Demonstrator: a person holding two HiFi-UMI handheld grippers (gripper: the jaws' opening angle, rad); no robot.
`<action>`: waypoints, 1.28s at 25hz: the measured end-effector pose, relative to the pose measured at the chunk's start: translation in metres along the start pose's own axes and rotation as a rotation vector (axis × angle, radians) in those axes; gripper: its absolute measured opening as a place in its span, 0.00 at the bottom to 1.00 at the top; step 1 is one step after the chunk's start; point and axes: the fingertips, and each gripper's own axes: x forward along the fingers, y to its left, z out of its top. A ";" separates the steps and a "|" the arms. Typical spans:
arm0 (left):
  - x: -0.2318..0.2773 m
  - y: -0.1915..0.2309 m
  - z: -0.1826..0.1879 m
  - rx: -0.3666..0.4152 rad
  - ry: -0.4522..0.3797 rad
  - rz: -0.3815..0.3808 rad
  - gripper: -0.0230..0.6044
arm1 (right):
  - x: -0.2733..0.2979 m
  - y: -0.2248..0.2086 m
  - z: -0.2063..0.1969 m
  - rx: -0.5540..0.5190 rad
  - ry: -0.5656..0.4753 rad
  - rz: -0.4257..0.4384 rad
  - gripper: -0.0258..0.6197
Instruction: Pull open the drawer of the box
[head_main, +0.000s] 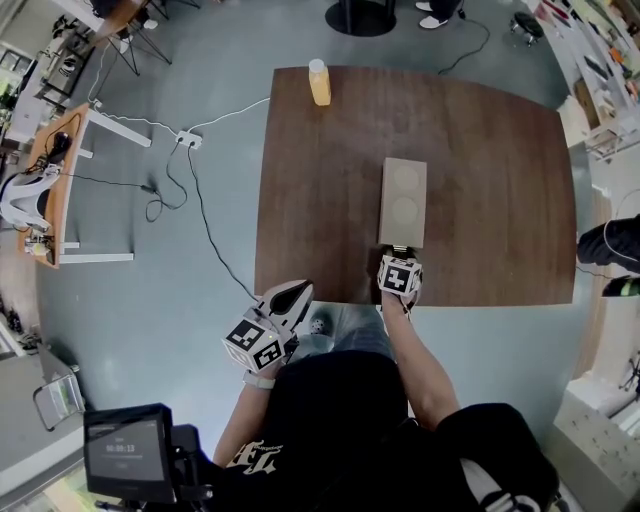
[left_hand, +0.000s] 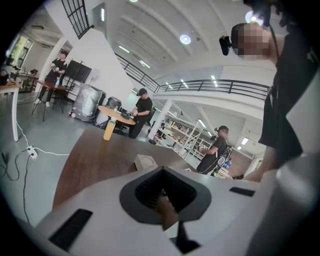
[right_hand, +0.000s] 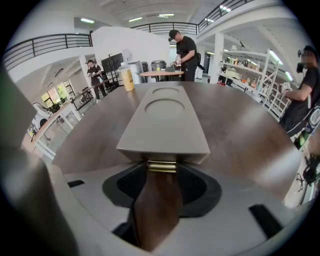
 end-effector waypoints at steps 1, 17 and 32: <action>-0.001 0.000 0.000 0.000 -0.002 0.002 0.04 | 0.001 -0.001 -0.001 -0.007 0.003 -0.016 0.31; -0.026 0.008 -0.001 -0.004 -0.040 0.031 0.04 | 0.005 -0.005 -0.002 0.016 0.008 -0.093 0.28; -0.033 -0.007 0.007 0.022 -0.059 -0.025 0.04 | -0.012 -0.006 -0.041 0.021 0.053 -0.094 0.28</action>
